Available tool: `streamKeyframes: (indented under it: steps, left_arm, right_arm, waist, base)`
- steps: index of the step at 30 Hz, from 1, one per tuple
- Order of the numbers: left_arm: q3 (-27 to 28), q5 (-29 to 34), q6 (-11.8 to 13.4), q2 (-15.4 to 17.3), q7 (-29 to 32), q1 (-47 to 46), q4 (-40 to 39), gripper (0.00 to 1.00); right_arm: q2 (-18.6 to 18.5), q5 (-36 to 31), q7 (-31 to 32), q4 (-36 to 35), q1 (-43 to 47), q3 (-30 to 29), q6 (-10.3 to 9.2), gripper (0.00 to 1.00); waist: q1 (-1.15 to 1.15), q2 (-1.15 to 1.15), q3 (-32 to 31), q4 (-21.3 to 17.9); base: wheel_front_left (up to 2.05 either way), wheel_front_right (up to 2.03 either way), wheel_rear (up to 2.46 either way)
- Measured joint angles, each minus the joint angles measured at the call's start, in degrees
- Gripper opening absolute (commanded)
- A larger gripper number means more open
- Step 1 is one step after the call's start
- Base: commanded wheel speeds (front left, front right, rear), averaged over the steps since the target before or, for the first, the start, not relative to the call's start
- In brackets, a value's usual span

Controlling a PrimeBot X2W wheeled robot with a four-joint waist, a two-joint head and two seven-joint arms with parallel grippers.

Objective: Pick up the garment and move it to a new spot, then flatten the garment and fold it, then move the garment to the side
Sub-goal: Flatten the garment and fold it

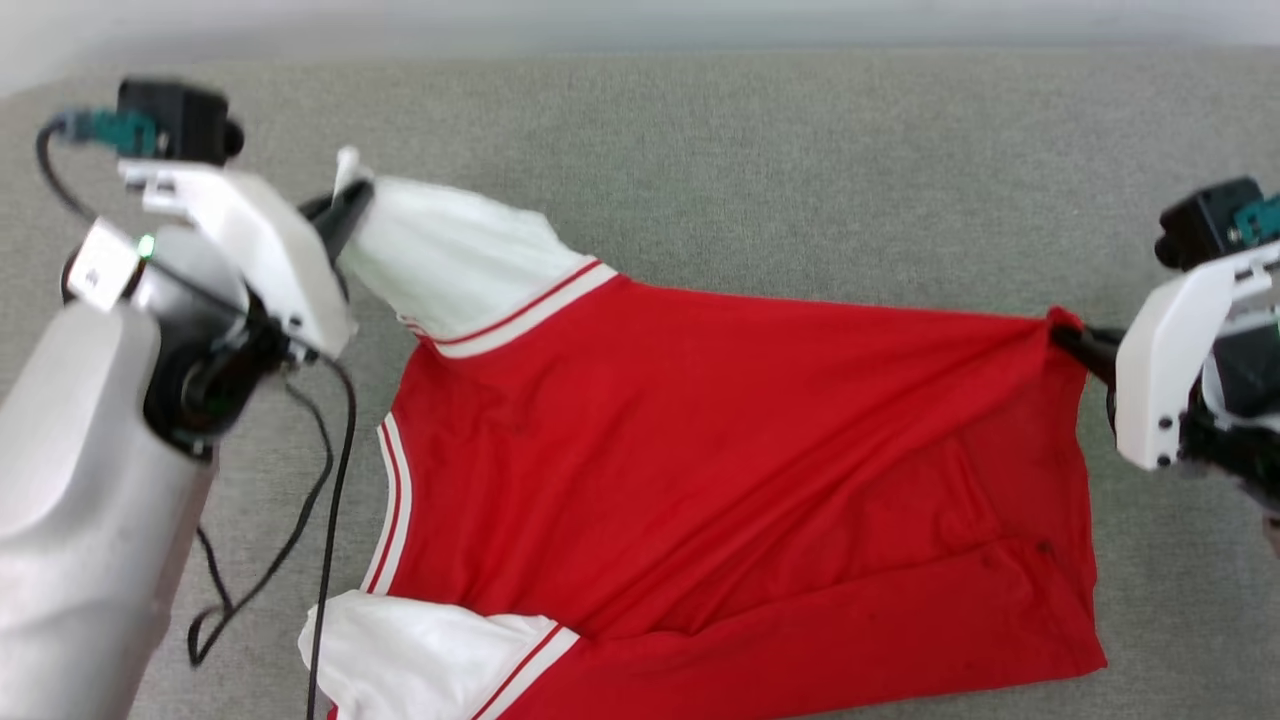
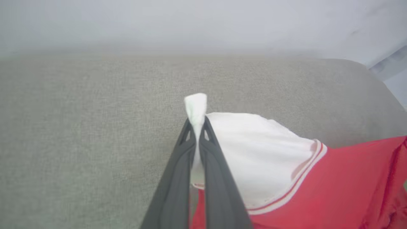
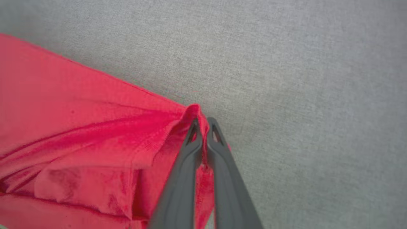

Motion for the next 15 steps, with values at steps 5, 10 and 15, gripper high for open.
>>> streamKeyframes:
  steps: [5,10,15]
  left_arm:
    - [3.0,-2.3,3.8,2.4,-3.4,14.4,-8.3,0.00]
    - [4.7,-4.0,8.3,2.8,-5.8,27.7,-15.6,0.00]
    - [6.2,-6.7,12.5,1.9,-7.3,40.7,-20.4,0.00]
  right_arm:
    - [0.8,-2.2,-4.2,-3.1,9.3,-3.5,0.00,0.00]
    - [3.0,-3.6,-7.2,-5.3,17.9,-6.3,0.01,0.00]
    - [5.8,-5.0,-9.3,-6.8,25.7,-8.9,0.01,0.00]
  waist:
    - [-0.01,0.00,-3.4,0.2]
    - [-0.01,0.00,-5.9,0.5]
    - [-0.01,0.00,-8.1,0.8]
  base:
    - [0.00,0.00,0.00]
    - [0.00,0.00,0.00]
    - [0.00,0.00,0.00]
